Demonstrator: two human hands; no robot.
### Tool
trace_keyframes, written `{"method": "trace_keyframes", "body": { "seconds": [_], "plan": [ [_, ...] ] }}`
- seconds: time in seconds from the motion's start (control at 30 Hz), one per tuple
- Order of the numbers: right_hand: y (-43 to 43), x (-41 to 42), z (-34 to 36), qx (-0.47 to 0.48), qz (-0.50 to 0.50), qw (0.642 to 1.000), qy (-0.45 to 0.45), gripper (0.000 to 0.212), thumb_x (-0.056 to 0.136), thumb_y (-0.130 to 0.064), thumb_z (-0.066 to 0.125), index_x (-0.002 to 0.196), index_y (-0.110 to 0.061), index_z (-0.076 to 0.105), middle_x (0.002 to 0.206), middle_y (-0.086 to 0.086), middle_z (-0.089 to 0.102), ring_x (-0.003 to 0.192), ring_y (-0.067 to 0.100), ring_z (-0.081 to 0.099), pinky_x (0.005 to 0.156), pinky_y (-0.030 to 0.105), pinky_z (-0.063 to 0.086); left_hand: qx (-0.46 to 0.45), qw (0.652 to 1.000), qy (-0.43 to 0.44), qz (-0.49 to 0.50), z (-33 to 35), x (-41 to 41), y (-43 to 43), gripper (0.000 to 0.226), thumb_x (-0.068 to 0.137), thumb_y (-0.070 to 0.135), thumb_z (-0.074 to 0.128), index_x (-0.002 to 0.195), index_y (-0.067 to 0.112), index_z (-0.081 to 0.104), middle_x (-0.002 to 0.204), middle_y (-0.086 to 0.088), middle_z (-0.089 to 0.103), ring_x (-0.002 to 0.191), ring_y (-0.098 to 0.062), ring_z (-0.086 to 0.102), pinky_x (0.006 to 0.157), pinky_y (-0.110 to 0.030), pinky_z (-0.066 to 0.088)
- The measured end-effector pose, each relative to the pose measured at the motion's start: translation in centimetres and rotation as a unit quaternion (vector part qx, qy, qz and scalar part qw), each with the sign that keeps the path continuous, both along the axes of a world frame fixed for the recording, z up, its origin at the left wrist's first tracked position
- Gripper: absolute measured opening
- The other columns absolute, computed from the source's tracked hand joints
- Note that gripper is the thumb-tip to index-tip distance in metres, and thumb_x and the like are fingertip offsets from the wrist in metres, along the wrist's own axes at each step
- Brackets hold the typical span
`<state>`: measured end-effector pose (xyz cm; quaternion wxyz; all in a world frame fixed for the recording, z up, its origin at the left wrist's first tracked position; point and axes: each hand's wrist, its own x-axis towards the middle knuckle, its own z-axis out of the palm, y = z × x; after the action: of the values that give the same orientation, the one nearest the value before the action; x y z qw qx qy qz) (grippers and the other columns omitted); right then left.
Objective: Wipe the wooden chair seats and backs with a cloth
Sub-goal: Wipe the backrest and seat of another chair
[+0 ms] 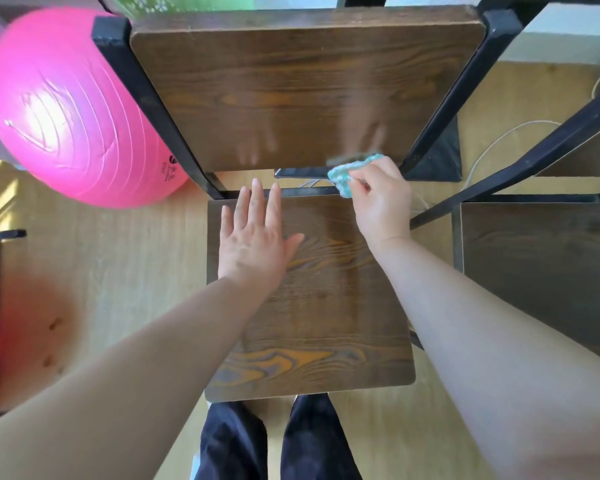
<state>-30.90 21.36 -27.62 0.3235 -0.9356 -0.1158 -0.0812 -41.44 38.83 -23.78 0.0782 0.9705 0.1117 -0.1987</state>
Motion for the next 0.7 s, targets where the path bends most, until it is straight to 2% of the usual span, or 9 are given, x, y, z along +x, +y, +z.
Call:
{"method": "trace_keyframes", "body": {
  "seconds": [0.2, 0.27, 0.37, 0.5, 0.6, 0.7],
  "plan": [
    [0.5, -0.7, 0.1, 0.007, -0.02, 0.999, 0.037, 0.009, 0.089, -0.005, 0.061, 0.082, -0.005, 0.067, 0.102, 0.007, 0.06, 0.09, 0.02, 0.061, 0.074, 0.018, 0.045, 0.002, 1.0, 0.007, -0.006, 0.2, -1.0, 0.0, 0.08, 0.1, 0.06, 0.023, 0.155, 0.02, -0.018, 0.164, -0.006, -0.018, 0.151, -0.023, -0.016, 0.124, -0.047, -0.001],
    [0.1, -1.9, 0.7, 0.018, -0.029, 0.999, 0.034, 0.009, 0.088, -0.005, 0.062, 0.082, -0.005, 0.068, 0.101, 0.007, 0.061, 0.087, 0.022, 0.061, 0.071, 0.022, 0.047, 0.007, 1.0, 0.008, -0.012, 1.0, -1.3, -0.1, 0.08, 0.1, 0.06, 0.022, 0.154, 0.02, -0.02, 0.164, -0.006, -0.019, 0.151, -0.023, -0.017, 0.124, -0.048, 0.0],
    [-1.1, -3.7, 2.6, 0.022, -0.049, 0.998, 0.014, 0.005, 0.089, -0.007, 0.065, 0.088, -0.007, 0.07, 0.1, 0.005, 0.062, 0.084, 0.019, 0.061, 0.069, 0.033, 0.055, 0.015, 1.0, 0.001, -0.028, 2.6, -1.3, -0.1, 0.08, 0.1, 0.061, 0.02, 0.153, 0.02, -0.022, 0.163, -0.006, -0.022, 0.151, -0.023, -0.019, 0.124, -0.047, -0.002],
    [-2.9, -3.6, 6.4, 0.063, -0.082, 0.994, -0.027, 0.008, 0.088, -0.008, 0.069, 0.095, -0.004, 0.072, 0.101, 0.007, 0.063, 0.089, 0.018, 0.064, 0.073, 0.024, 0.055, 0.024, 0.998, -0.035, -0.05, 5.2, 0.2, -0.1, 0.08, 0.1, 0.061, 0.02, 0.153, 0.019, -0.022, 0.163, -0.007, -0.022, 0.151, -0.023, -0.018, 0.124, -0.044, -0.002],
    [-3.7, -2.4, 9.7, 0.075, -0.1, 0.99, -0.06, 0.013, 0.089, -0.011, 0.069, 0.098, -0.003, 0.071, 0.105, 0.01, 0.063, 0.097, 0.02, 0.065, 0.078, 0.027, 0.058, 0.022, 0.996, -0.062, -0.061, 7.4, 1.1, -0.5, 0.08, 0.1, 0.06, 0.021, 0.154, 0.02, -0.02, 0.164, -0.008, -0.021, 0.151, -0.024, -0.018, 0.124, -0.044, -0.002],
    [-4.2, -1.1, 12.9, 0.085, -0.119, 0.985, -0.088, 0.019, 0.089, -0.018, 0.069, 0.103, -0.005, 0.071, 0.113, 0.008, 0.063, 0.107, 0.015, 0.063, 0.081, 0.026, 0.059, 0.016, 0.993, -0.088, -0.078, 9.2, 1.8, -1.4, 0.079, 0.1, 0.059, 0.023, 0.155, 0.02, -0.018, 0.164, -0.008, -0.019, 0.151, -0.024, -0.017, 0.124, -0.044, -0.002]
  ]
}}
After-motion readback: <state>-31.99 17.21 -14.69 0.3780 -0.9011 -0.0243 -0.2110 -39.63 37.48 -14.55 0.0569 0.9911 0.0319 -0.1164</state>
